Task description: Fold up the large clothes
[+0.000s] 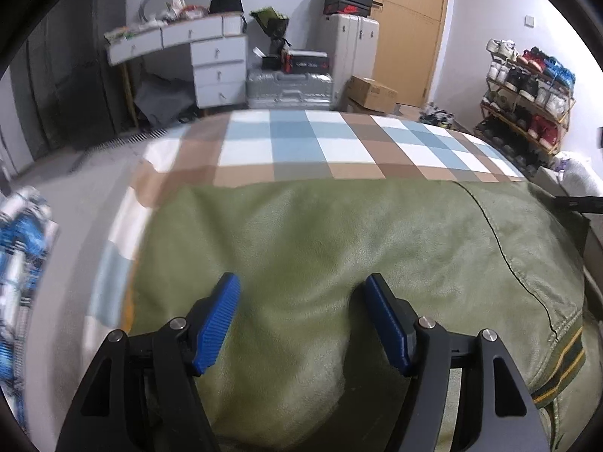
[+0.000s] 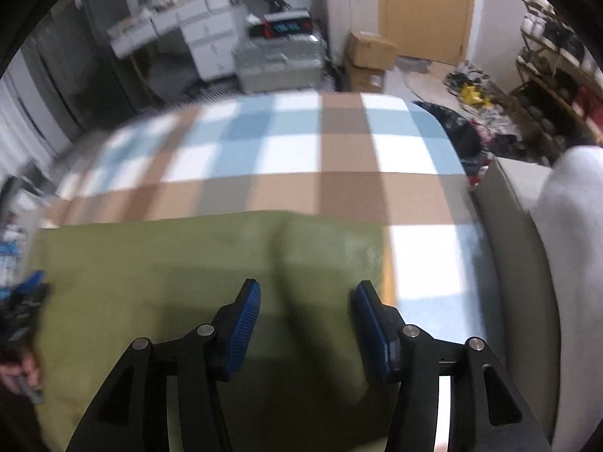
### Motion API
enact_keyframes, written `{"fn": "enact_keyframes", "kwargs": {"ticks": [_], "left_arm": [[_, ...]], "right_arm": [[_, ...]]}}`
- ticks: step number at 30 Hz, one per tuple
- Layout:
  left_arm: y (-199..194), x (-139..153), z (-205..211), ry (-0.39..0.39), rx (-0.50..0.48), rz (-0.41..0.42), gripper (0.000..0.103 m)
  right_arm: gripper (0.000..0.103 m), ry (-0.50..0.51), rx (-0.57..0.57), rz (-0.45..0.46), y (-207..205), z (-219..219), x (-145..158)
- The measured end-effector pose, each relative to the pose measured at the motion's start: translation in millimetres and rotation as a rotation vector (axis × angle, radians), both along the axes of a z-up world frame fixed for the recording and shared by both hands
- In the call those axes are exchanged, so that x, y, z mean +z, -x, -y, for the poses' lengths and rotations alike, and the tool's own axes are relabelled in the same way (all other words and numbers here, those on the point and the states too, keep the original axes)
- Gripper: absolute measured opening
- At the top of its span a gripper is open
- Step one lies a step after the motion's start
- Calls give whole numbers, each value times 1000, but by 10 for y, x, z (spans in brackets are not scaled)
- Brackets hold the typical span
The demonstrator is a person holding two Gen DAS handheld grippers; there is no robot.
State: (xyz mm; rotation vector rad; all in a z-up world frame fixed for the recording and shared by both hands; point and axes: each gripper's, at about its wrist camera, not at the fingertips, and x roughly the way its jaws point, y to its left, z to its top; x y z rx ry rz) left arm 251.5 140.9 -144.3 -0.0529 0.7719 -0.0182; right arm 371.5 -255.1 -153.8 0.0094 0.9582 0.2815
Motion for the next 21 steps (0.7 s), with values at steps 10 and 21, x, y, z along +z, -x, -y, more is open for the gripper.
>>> {"fn": "enact_keyframes", "kwargs": {"ticks": [10, 21], "left_arm": [[-181, -93, 920, -46, -196, -254, 64], [-322, 485, 348, -117, -64, -203, 65]], "right_arm": [[54, 162, 101, 41, 380, -507, -357], [57, 26, 87, 95, 205, -352, 111]]}}
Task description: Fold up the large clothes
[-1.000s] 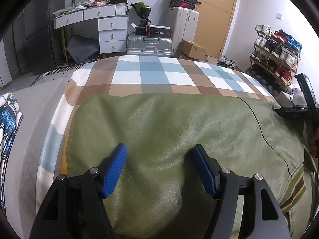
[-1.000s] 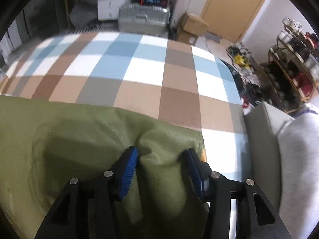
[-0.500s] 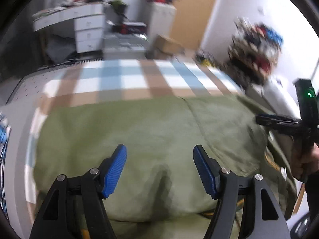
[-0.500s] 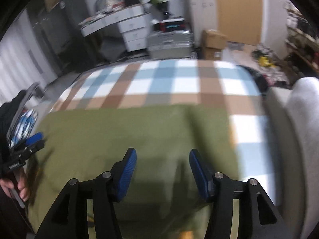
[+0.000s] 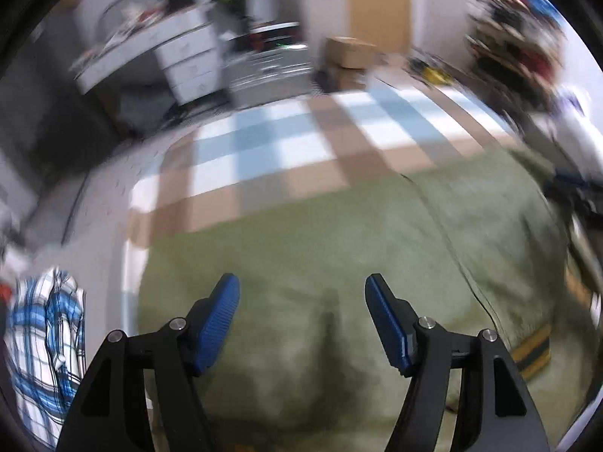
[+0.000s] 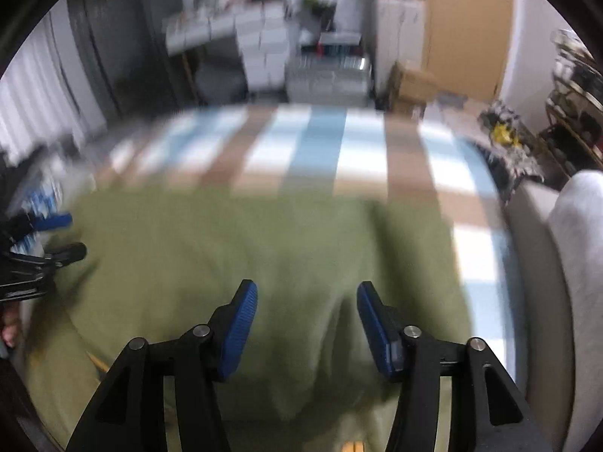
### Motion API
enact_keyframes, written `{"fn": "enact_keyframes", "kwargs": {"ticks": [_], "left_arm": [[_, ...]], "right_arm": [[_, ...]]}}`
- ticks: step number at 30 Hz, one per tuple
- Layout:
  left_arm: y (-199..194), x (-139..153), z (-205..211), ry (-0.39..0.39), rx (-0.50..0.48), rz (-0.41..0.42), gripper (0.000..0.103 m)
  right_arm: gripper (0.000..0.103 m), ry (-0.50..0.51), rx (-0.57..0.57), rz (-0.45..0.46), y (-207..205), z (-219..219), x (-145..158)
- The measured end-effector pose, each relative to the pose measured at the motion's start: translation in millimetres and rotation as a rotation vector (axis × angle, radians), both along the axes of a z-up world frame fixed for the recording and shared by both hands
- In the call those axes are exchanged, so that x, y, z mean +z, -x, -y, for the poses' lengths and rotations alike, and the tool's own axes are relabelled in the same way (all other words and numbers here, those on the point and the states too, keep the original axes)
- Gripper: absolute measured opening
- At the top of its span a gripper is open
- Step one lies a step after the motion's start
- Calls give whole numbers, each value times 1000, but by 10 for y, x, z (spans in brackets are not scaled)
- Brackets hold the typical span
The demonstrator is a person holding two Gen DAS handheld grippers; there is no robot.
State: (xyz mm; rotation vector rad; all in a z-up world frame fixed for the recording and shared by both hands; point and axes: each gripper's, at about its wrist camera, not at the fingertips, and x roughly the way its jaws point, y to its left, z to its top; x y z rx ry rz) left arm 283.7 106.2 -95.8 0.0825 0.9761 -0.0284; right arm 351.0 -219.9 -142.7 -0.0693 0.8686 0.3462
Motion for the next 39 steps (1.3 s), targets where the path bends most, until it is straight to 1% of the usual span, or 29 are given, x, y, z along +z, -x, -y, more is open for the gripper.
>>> {"fn": "enact_keyframes", "kwargs": {"ticks": [1, 2, 3, 4, 5, 6, 7, 8, 9, 11, 14, 15, 16, 17, 18, 19, 20, 21, 24, 26, 27, 28, 29, 30, 31, 32, 36, 39], "left_arm": [[-73, -67, -105, 31, 16, -35, 65], [-172, -196, -236, 40, 51, -96, 65], [-244, -357, -342, 32, 81, -150, 66], [-255, -448, -400, 74, 80, -157, 67], [-237, -499, -448, 110, 76, -137, 67], [-206, -509, -472, 124, 73, -119, 67], [-185, -508, -469, 129, 72, -115, 67], [-159, -502, -458, 123, 68, -113, 67], [-126, -478, -446, 113, 69, -114, 67], [-24, -398, -400, 100, 76, -117, 65], [189, -240, -277, 171, 9, -60, 66], [236, -239, -209, 172, -9, -50, 66], [272, -264, -148, 170, -28, -48, 66], [282, -358, -90, 156, -51, -64, 66], [249, -501, -42, 126, -59, -92, 66], [205, -617, -40, 116, -58, -108, 66], [198, -670, -56, 129, -57, -97, 67], [192, -665, -74, 140, -52, -83, 68], [173, -614, -79, 133, -38, -103, 68], [183, -615, -76, 117, -54, -106, 68], [203, -617, -75, 116, -60, -102, 68], [219, -623, -68, 112, -62, -99, 69], [220, -628, -50, 99, -63, -95, 70], [244, -619, -28, 87, -61, -94, 70], [255, -618, -12, 79, -54, -90, 70], [278, -618, -8, 76, -48, -84, 71], [345, -637, -2, 68, -44, -44, 71], [359, -642, -4, 68, -46, -33, 71]], "right_arm": [[57, 53, -12, -9, -80, -63, -18], [57, 134, -34, -7, -181, -139, -83], [57, 182, -48, -15, -251, -177, -153], [56, 238, -73, -48, -370, -197, -300], [56, 206, -89, -66, -434, -154, -411], [56, 172, -100, -58, -442, -108, -442], [57, 161, -99, -48, -438, -94, -457], [57, 171, -92, -46, -424, -97, -450], [57, 180, -82, -53, -413, -97, -417], [54, 163, -78, -59, -355, -42, -322], [54, 69, -96, -28, -106, 114, -110], [57, 35, -80, -29, -1, 136, -87], [57, 26, -58, -42, 80, 124, -114], [56, 55, -37, -65, 152, 78, -217], [56, 97, -29, -82, 184, 18, -332], [55, 131, -20, -83, 217, -29, -455], [55, 150, -12, -49, 266, -54, -522], [55, 153, -12, -28, 288, -59, -523], [55, 149, -31, -73, 289, -40, -403], [55, 103, -19, -27, 388, -16, -219], [55, 109, -11, -17, 410, -38, -204], [56, 129, 2, -32, 406, -84, -241], [57, 164, 29, -88, 363, -165, -373], [57, 193, 43, -113, 343, -213, -486], [60, 207, 52, -103, 334, -255, -582], [60, 211, 48, -74, 347, -278, -597], [61, 192, 20, -42, 402, -260, -618], [61, 176, 10, -30, 433, -229, -602]]}}
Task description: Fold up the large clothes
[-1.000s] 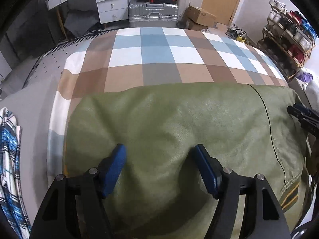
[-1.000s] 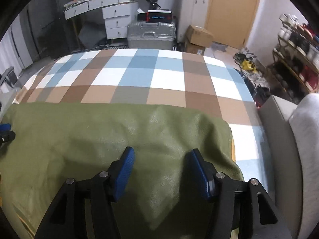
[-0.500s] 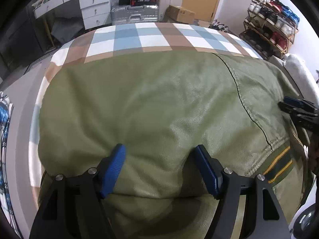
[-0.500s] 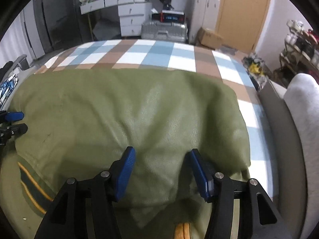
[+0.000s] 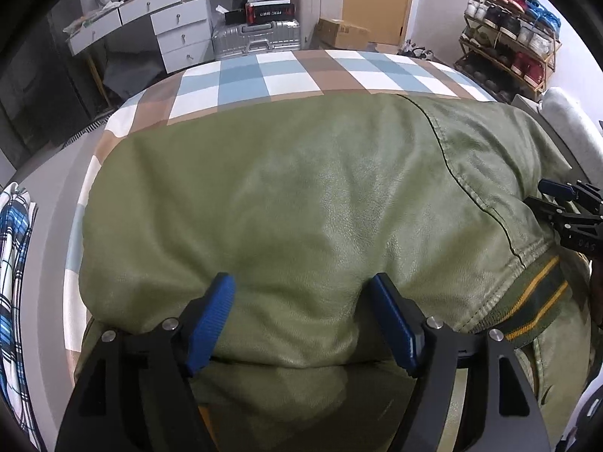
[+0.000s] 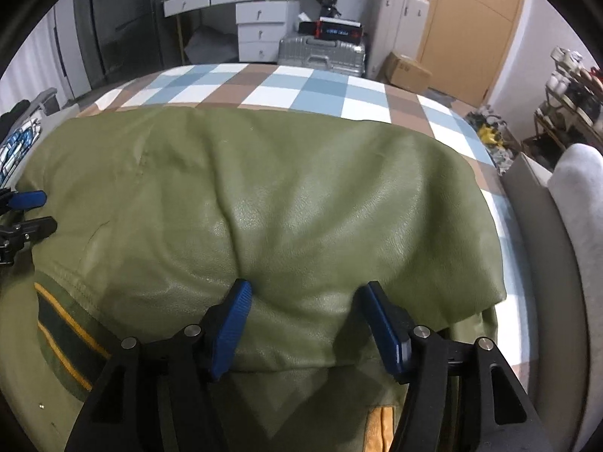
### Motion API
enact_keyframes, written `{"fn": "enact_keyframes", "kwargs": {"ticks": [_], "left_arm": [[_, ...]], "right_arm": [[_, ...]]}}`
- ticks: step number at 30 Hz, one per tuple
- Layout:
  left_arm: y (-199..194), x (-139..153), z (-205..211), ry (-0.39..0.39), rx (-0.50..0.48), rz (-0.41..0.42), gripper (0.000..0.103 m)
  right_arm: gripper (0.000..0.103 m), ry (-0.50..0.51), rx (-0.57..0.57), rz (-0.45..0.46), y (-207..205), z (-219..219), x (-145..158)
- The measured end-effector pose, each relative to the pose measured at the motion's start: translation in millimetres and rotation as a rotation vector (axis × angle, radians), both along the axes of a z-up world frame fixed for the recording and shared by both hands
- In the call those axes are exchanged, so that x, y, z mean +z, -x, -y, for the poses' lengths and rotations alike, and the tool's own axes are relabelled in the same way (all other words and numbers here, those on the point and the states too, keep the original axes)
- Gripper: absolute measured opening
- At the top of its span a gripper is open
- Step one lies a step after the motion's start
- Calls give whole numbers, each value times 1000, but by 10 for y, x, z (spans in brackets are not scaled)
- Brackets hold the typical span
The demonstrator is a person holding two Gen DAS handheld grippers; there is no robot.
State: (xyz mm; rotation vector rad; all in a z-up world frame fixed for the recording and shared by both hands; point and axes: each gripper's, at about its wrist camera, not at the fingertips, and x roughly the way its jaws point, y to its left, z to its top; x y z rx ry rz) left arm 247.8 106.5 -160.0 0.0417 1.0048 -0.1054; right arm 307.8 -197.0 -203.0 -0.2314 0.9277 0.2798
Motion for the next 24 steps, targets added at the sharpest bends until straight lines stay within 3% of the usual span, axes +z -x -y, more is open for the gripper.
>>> {"fn": "enact_keyframes", "kwargs": {"ticks": [5, 10, 13, 17, 24], "left_arm": [[10, -13, 34, -24, 1, 22, 71], [27, -20, 61, -31, 1, 37, 72], [21, -27, 70, -41, -8, 45, 75], [-58, -46, 32, -44, -26, 30, 86], [-306, -53, 83, -78, -108, -21, 90]], "right_arm": [[58, -158, 13, 73, 175, -36, 248], [61, -28, 49, 39, 134, -380, -15], [63, -35, 43, 24, 101, -397, -12], [63, 2, 42, 25, 101, -437, -21], [68, 21, 7, -6, -78, -502, -46]]}}
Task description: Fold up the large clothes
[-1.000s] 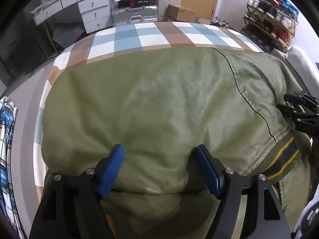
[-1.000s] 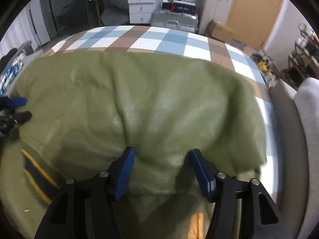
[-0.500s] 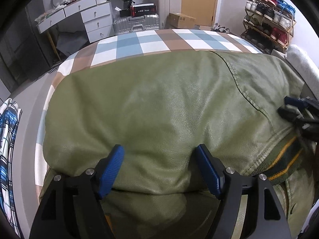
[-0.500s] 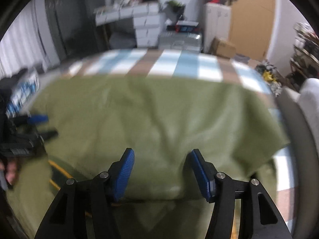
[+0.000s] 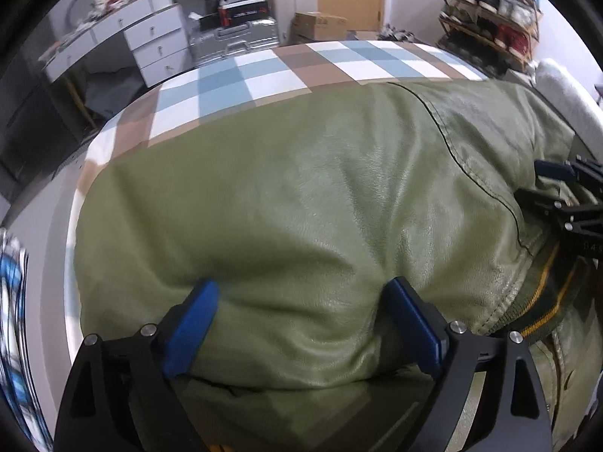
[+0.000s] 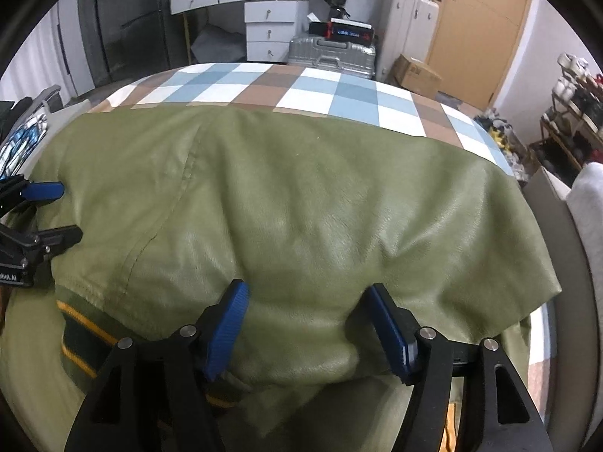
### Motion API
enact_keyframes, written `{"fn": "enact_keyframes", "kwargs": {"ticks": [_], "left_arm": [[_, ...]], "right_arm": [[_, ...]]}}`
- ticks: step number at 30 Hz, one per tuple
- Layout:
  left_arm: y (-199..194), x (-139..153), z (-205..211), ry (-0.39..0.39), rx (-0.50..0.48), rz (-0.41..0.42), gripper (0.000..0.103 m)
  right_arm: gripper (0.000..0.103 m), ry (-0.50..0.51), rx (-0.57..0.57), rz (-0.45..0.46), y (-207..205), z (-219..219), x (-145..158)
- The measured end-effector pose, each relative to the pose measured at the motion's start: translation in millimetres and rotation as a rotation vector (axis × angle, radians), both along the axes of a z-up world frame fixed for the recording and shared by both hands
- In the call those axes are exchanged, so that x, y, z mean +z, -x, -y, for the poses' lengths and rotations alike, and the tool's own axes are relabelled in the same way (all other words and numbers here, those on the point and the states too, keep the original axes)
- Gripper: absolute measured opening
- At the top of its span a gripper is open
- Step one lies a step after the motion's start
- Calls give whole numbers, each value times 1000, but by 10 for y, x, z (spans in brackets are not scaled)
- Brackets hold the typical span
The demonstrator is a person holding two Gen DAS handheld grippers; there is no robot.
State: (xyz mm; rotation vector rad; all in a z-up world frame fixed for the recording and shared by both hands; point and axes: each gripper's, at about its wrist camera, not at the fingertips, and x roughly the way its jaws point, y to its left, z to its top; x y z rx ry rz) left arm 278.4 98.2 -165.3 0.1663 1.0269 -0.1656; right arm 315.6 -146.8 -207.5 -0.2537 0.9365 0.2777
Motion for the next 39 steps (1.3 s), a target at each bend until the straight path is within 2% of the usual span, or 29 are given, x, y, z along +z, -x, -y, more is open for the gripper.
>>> {"fn": "enact_keyframes", "kwargs": {"ticks": [4, 9, 13, 15, 18, 20, 25, 28, 33, 36, 39], "left_arm": [[-257, -10, 7, -34, -6, 2, 91], [-607, -5, -77, -23, -2, -21, 92], [-538, 29, -70, -33, 69, -34, 93], [-394, 97, -47, -30, 110, -27, 91], [-69, 233, 36, -53, 111, 25, 91], [177, 351, 115, -85, 97, 61, 91], [878, 727, 233, -78, 96, 176, 91], [1240, 871, 225, -58, 118, 205, 91], [1765, 942, 67, 20, 172, 214, 91], [2024, 926, -45, 17, 205, 223, 91], [2242, 876, -178, -2, 237, 223, 91]], "right_arm": [[68, -16, -25, -2, -224, -25, -8], [70, -45, -53, -3, -515, -47, -4], [71, -67, -54, -21, -534, -16, 35], [70, -77, -44, -32, -437, 39, 85], [67, -158, -24, -15, -108, 182, 265], [64, -195, 1, 38, 196, 249, 449], [65, -306, 71, 240, 1099, 377, 948], [65, -392, 83, 287, 1449, 443, 1109], [70, -468, 77, 305, 1867, 500, 1201], [80, -485, 81, 308, 2077, 546, 1191], [83, -481, 97, 313, 2277, 582, 1120]]}}
